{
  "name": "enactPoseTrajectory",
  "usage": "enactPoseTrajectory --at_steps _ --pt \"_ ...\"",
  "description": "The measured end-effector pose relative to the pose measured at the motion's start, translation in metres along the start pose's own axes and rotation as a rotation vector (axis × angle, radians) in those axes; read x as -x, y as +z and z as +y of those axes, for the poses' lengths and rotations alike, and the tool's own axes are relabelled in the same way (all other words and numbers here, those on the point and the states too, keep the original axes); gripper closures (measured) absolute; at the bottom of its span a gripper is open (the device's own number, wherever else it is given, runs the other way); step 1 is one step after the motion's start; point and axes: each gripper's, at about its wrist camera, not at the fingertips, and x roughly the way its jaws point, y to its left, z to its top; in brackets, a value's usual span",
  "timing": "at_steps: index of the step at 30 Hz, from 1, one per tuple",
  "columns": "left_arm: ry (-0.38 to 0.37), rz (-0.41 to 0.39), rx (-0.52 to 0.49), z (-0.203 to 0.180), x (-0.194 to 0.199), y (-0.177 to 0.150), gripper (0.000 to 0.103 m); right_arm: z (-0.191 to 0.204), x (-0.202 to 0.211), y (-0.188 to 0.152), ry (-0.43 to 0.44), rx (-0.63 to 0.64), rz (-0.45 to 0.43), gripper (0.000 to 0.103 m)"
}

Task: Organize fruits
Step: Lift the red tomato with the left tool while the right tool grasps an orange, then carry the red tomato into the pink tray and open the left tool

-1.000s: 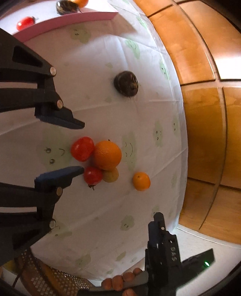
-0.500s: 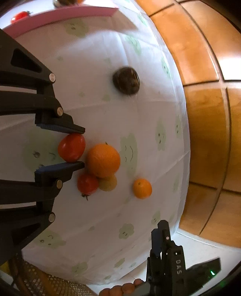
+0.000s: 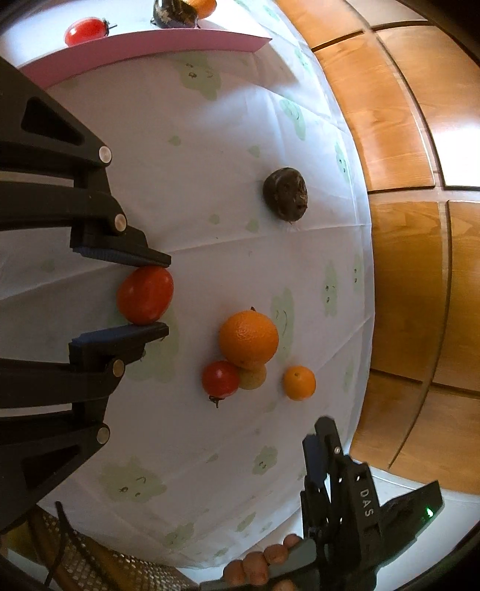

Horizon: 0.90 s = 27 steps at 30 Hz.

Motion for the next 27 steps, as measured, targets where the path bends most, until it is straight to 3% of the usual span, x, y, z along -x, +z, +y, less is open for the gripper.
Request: enactPoseTrajectory --at_steps 3,16,17,18,19,27 --pt "-0.008 -0.003 0.011 0.002 0.001 0.0 0.073 0.009 -0.011 0.006 -0.022 0.022 0.01 0.045" --pt "-0.018 -0.016 0.025 0.002 0.002 -0.002 0.072 0.039 -0.066 0.017 -0.203 0.184 0.109 0.044" --pt "-0.018 -0.017 0.026 0.002 0.002 -0.002 0.072 0.039 -0.069 0.015 -0.211 0.2 0.12 0.045" --pt "-0.019 -0.017 0.026 0.002 0.003 -0.002 0.072 0.04 -0.072 0.013 -0.231 0.218 0.13 0.056" --pt "-0.02 -0.018 0.026 0.002 0.003 -0.002 0.072 0.041 -0.071 0.01 -0.24 0.235 0.129 0.061" --pt "-0.018 -0.023 0.027 0.002 0.004 -0.003 0.072 0.028 -0.056 -0.002 -0.209 0.227 0.118 0.062"
